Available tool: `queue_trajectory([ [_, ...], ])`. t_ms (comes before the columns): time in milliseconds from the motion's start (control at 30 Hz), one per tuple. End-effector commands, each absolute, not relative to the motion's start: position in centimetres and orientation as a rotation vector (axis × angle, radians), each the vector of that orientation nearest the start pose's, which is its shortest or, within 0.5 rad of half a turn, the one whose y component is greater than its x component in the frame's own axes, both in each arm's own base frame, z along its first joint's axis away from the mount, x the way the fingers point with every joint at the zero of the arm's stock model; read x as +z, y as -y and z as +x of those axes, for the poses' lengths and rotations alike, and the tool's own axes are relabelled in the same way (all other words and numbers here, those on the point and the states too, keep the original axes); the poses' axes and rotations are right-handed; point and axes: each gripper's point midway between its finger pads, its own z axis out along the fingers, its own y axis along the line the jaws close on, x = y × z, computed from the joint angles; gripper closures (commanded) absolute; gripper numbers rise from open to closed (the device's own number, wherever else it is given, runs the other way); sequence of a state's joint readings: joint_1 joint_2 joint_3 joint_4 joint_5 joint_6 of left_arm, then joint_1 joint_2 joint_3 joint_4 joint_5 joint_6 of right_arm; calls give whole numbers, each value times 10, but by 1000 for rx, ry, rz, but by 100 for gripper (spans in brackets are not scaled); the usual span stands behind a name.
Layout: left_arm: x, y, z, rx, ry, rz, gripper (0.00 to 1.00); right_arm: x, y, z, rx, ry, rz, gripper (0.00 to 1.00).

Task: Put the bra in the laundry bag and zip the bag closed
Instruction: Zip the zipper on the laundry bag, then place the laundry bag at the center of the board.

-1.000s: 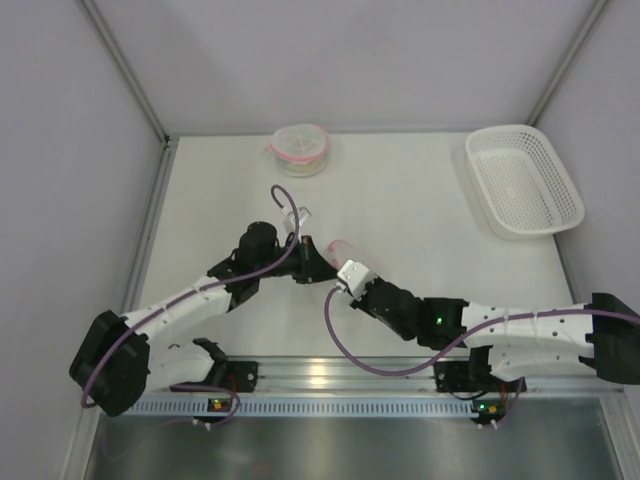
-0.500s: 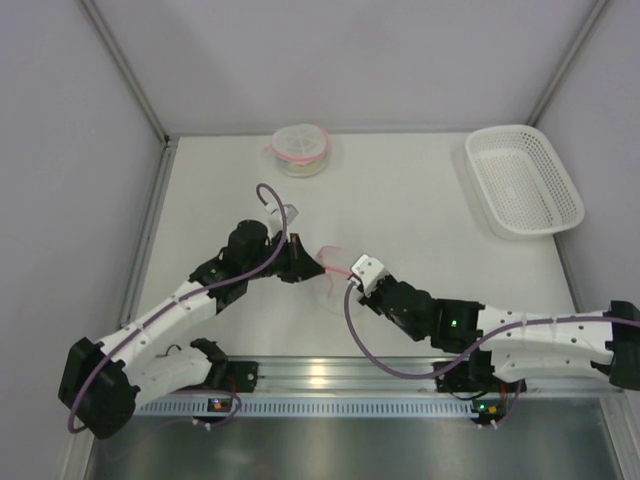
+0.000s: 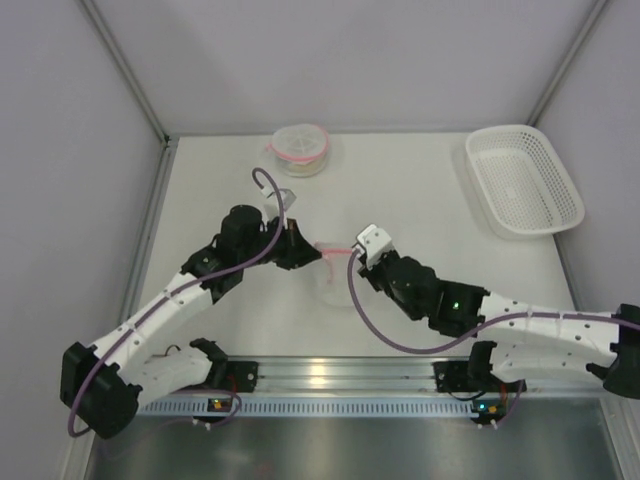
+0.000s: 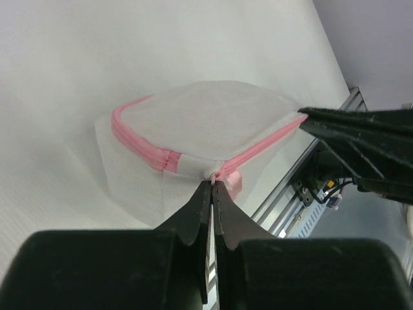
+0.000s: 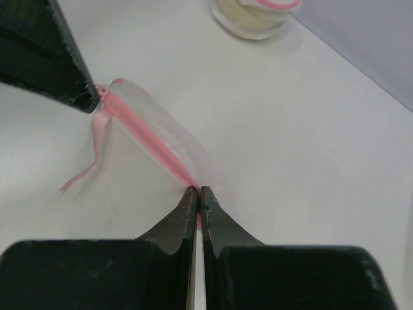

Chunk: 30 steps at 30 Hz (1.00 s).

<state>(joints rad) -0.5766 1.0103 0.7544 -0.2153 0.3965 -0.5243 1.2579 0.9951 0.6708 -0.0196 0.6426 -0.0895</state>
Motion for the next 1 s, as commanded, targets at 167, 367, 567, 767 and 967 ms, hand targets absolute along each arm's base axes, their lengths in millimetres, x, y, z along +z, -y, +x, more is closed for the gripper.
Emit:
queue_trajectory([
  [167,250,227,270,-859,-2026,315,30,303,-229,269,60,-1645,-635,100],
  [367,298,211,305,-792,-1937,289,2,362,-196,327,-90,-1672,-509,100],
  [567,299,192,341,-739,-1955,215,2,402,-112,389,-290,-1691,-316,100],
  [767,281,151,375,-708,-2002,5,2,419,-53,428,-486,-1655,-268,100],
  [967,264,124,403,-696,-2000,-120,2,414,-84,465,-455,-1565,-400,100],
])
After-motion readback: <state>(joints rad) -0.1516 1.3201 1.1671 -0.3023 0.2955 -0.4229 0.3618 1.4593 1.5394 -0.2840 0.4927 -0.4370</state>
